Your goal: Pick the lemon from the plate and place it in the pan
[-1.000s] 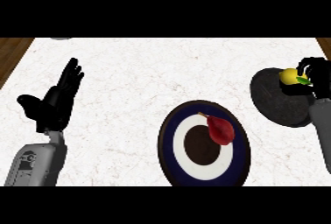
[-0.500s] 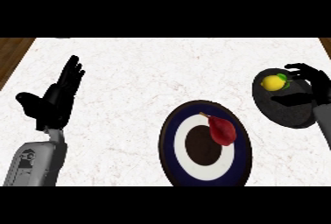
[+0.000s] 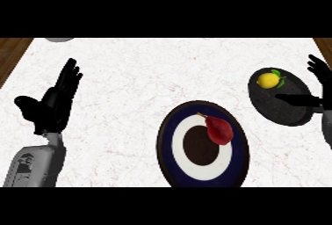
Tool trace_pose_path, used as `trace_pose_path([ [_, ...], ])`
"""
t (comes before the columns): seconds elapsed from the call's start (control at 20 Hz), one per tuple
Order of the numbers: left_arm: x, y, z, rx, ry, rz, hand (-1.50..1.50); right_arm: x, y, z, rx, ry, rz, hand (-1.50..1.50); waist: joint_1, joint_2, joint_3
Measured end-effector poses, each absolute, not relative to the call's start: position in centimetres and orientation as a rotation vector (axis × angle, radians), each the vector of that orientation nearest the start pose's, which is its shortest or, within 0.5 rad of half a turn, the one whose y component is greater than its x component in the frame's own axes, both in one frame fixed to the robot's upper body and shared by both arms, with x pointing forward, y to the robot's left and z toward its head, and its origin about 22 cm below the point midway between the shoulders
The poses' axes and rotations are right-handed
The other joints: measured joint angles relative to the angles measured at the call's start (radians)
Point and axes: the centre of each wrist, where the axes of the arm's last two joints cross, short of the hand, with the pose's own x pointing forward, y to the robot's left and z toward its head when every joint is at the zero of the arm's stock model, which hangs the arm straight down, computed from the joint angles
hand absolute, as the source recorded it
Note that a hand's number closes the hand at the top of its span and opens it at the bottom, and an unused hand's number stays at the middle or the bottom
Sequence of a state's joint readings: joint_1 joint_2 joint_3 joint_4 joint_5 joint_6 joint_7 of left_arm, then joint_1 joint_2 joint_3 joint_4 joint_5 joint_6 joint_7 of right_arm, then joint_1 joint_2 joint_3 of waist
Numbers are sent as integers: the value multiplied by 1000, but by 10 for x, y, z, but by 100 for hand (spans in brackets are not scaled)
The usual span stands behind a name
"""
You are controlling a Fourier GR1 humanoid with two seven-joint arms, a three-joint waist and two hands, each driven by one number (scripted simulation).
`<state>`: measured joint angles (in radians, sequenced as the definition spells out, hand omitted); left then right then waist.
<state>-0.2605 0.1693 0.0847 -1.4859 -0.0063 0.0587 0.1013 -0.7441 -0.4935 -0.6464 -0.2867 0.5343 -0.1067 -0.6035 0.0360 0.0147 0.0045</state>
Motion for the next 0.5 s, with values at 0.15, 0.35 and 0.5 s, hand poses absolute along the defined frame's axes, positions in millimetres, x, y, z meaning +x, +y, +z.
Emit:
trace_pose_path([
  [0.15, 301, 269, 55, 184, -1629, -61, 0, 345, -437, 6, -605, -1636, 121, -150, -16, -6, -2],
  [0.35, 297, 278, 49, 200, -1618, -49, 0, 317, -465, -1, -461, -1679, 80, -150, -34, -13, -3],
  [0.5, 295, 277, 48, 209, -1609, -38, 0, 296, -487, 1, -386, -1713, 82, -150, -50, -19, -5],
])
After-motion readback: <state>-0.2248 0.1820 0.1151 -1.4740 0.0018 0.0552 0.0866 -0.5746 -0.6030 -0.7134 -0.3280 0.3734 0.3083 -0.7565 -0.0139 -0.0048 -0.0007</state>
